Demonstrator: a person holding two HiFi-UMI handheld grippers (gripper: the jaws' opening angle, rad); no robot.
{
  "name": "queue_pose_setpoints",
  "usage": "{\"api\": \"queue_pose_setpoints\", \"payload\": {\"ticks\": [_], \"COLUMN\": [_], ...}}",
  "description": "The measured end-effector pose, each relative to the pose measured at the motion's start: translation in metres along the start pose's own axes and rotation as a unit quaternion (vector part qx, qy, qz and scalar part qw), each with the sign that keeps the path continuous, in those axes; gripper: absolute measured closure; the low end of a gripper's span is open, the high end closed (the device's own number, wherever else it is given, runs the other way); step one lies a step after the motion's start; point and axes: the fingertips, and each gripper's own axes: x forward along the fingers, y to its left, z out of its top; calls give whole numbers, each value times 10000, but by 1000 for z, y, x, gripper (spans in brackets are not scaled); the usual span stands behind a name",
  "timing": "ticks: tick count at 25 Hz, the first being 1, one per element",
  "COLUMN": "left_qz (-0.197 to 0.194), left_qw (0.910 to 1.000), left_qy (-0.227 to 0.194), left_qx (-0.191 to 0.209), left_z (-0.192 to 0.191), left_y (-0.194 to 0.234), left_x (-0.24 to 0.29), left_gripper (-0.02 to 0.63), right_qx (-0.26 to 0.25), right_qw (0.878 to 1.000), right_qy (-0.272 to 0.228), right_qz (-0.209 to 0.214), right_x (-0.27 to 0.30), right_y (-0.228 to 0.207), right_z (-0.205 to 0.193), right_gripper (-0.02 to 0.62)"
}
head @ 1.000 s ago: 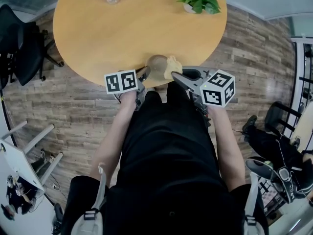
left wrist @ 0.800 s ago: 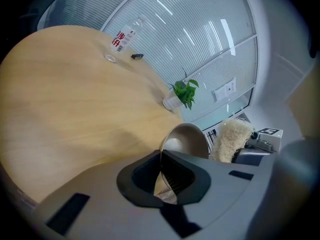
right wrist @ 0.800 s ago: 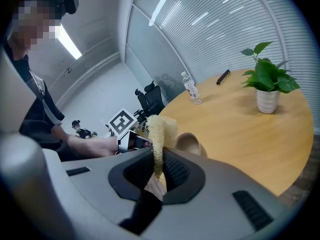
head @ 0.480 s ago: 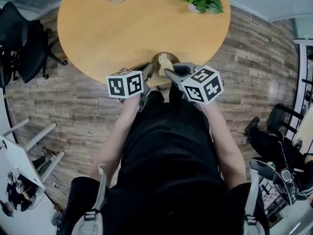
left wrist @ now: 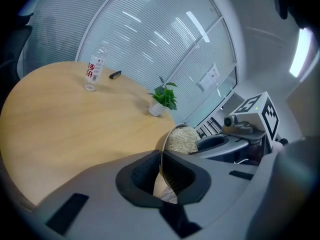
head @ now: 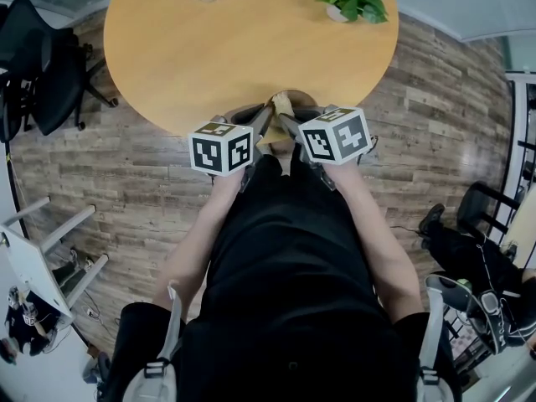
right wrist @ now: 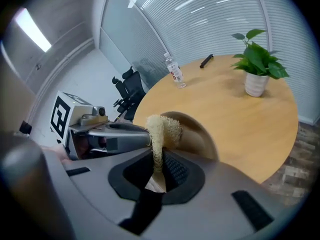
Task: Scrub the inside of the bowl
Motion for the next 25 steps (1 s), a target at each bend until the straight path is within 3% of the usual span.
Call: {"api": "queue_pose_setpoints", "payload": {"ticks": [3,6,11,14,18,25], "left_qz": [39,26,-7,-44,-58,-20], "left_qw": [9997,9993,9986,9983,9980,9978], "left_qy": [-5,11,81,127,196,184], "left_qx": [254,370,523,561,602,630], "left_z": [1,0,-4,-8,-11,-7], "left_y": [-6,-10,-16,-18,-21,-21], "left_x": [-6,-9,-10,-9,-7,-5], "left_gripper": [582,581,581,581,581,578], "right_qx": [45,-243,-1363,-2063,-2635,-4161], "right_qw": [9999,9994,9863,9697,9495,8772], "right_qy": [93,235,899,1269,1640,2062], "right_qz": [62,-4,-212,-321,-458,-1215], "right_x": [1,0,-1,-2,-6,-12], "right_y": [5,7,9,9,6,-10], "right_z": [-2,-5,-17,-23,-29,-36], "right_gripper": [558,558,558,558,558,558]}}
